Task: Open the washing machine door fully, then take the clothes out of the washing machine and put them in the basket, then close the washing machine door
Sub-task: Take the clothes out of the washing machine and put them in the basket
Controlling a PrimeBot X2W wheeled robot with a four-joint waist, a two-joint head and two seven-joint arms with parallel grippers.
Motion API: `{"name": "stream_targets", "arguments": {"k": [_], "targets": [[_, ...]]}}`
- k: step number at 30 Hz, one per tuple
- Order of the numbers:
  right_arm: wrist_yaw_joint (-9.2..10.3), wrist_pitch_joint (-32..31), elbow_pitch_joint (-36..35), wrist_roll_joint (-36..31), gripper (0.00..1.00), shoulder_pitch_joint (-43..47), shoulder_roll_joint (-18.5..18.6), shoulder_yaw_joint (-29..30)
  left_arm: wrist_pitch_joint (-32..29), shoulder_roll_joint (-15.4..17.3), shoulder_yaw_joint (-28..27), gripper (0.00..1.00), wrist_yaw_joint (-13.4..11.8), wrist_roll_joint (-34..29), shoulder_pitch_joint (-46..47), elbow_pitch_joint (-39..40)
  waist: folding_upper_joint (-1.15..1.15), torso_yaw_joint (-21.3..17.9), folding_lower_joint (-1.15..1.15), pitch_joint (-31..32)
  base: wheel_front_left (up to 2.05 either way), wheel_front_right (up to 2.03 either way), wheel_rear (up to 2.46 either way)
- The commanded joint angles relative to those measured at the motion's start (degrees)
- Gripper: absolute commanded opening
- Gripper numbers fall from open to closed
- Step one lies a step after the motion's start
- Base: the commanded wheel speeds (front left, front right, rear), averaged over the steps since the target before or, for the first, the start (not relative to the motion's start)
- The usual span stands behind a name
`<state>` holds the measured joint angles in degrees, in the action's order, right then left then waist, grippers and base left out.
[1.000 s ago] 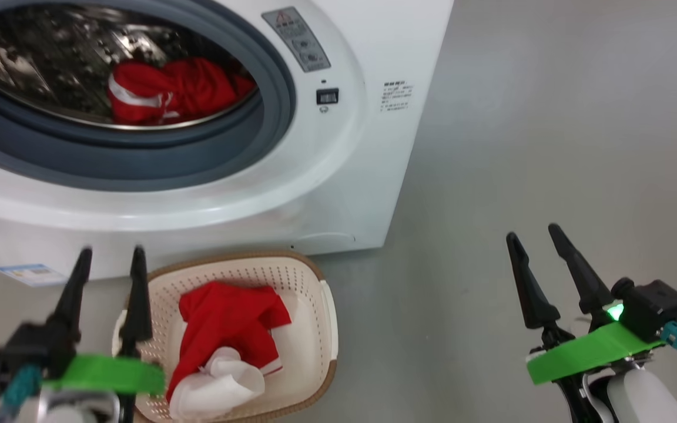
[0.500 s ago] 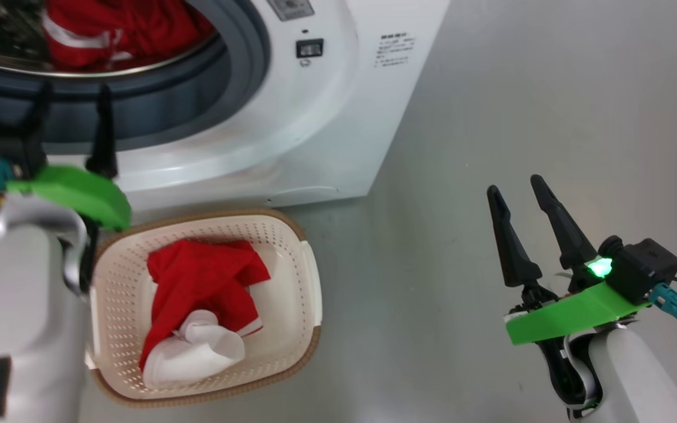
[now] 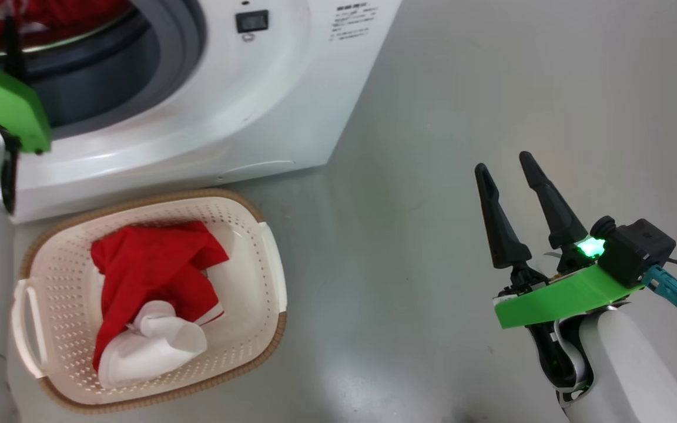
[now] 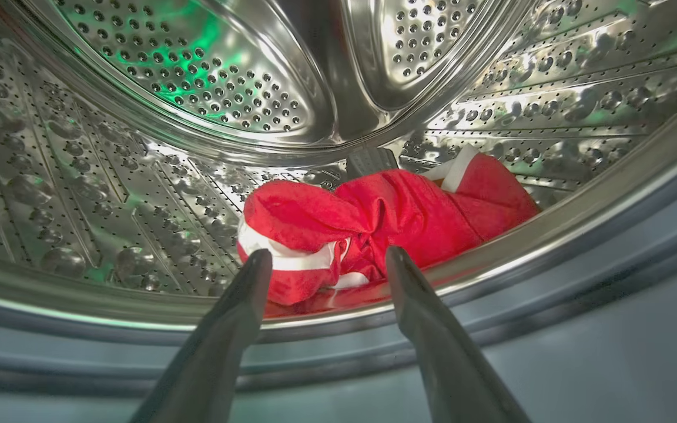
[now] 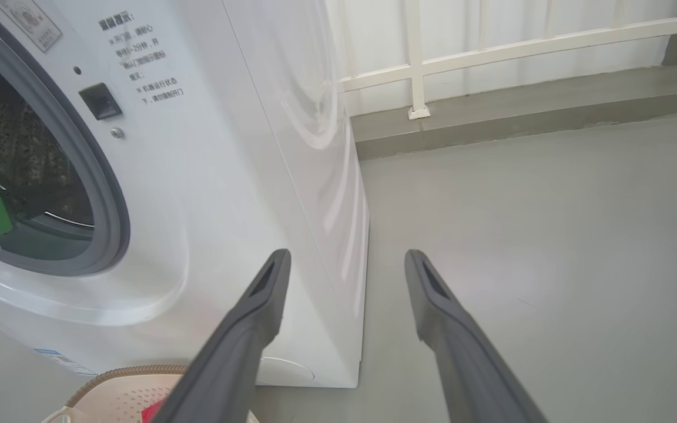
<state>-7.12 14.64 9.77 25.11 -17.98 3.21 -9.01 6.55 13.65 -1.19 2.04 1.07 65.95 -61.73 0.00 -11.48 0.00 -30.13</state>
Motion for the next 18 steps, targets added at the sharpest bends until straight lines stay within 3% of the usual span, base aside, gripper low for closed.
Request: {"name": "stream_targets", "arguments": {"k": [1, 18], "targets": [[-0.36, 0.4, -1.4, 0.3, 1.0, -0.3, -0.3, -1.6, -0.2, 3.2, -0.4, 1.0, -0.6, -0.3, 2.0, -0.1, 0.0, -1.2, 0.0, -1.3, 0.0, 0.0, 0.0], [-0.36, 0.4, -2.3, 2.8, 1.0, -2.6, -0.3, -3.3, -2.1, 8.9, 8.6, 1.0, -4.4, -8.4, 11.7, -9.6, 0.0, -3.9, 0.0, -5.3, 0.0, 0.0, 0.0]]}}
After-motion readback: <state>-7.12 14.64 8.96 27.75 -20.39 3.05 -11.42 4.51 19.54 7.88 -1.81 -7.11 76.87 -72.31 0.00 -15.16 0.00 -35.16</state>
